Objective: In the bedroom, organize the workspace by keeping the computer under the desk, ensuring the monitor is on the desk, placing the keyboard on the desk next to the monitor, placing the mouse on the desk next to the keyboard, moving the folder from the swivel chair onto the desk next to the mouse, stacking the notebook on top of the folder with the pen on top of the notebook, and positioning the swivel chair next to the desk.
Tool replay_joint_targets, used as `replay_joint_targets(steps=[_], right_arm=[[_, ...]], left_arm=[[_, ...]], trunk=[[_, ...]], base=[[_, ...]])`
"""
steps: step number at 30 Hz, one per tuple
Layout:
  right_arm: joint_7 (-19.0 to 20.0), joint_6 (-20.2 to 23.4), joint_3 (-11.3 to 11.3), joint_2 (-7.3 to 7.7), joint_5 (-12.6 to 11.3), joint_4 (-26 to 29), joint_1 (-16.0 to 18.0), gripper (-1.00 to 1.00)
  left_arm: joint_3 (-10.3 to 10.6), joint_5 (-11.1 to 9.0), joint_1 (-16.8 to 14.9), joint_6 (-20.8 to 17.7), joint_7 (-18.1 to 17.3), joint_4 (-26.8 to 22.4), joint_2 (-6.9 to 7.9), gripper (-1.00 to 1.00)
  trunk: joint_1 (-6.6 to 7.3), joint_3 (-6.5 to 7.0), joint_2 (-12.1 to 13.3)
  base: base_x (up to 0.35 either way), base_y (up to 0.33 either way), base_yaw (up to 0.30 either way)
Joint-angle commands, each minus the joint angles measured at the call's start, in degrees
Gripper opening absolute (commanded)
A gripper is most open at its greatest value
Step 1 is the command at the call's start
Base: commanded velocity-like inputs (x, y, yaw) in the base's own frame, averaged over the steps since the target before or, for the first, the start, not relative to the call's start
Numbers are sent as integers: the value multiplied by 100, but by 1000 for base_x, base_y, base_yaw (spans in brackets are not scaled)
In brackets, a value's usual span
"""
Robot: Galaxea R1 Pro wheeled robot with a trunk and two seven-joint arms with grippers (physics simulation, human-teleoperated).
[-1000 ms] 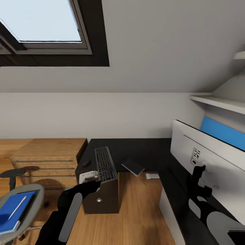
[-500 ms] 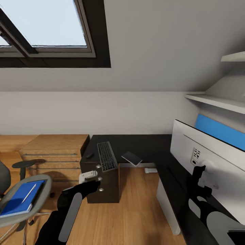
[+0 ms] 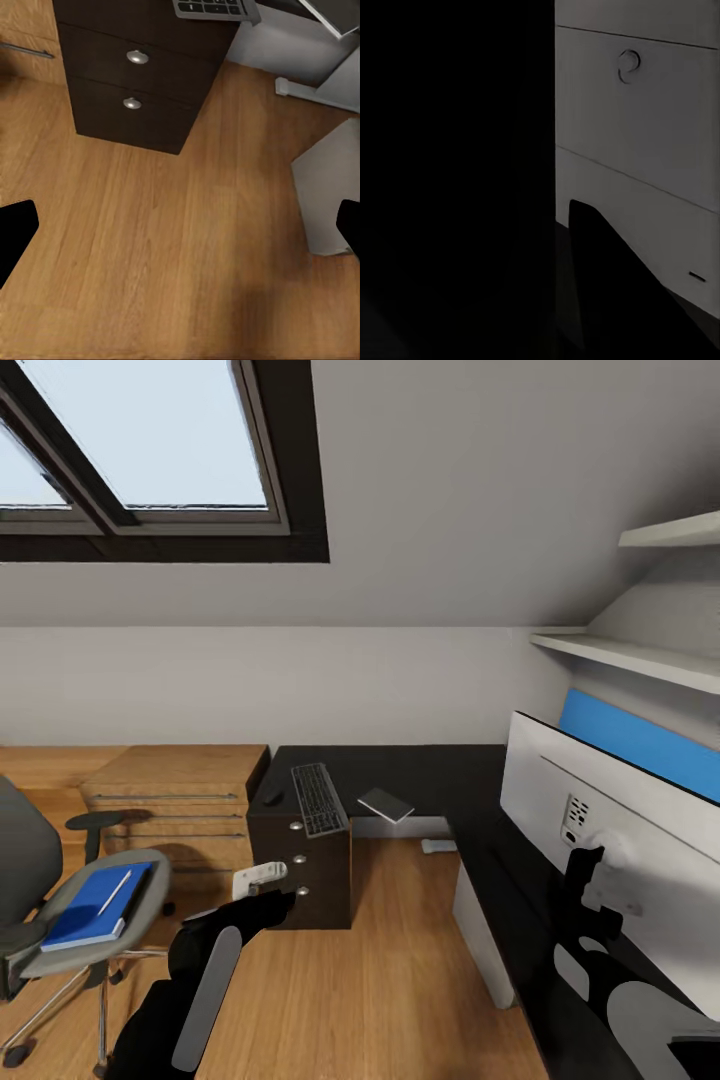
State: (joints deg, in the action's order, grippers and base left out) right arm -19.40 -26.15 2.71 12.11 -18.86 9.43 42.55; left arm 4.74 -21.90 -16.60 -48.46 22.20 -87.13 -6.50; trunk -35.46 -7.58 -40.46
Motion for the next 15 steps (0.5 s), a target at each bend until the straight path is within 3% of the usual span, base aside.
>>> replay_joint_targets(steps=[1,15], right_arm=[[-17,-30,81,2,-21,6,8,-100],[-12,-28,81,2,-21,6,8,-100]], left_arm=[[4,-60,-4,-15,56,-6,-1,100],[6,-54,-4,-10,56,-6,-1,100]], trunk=[[2,-9,-9],[2,-9,-9]], base=[[-334,0,0],[-335,-7,0]])
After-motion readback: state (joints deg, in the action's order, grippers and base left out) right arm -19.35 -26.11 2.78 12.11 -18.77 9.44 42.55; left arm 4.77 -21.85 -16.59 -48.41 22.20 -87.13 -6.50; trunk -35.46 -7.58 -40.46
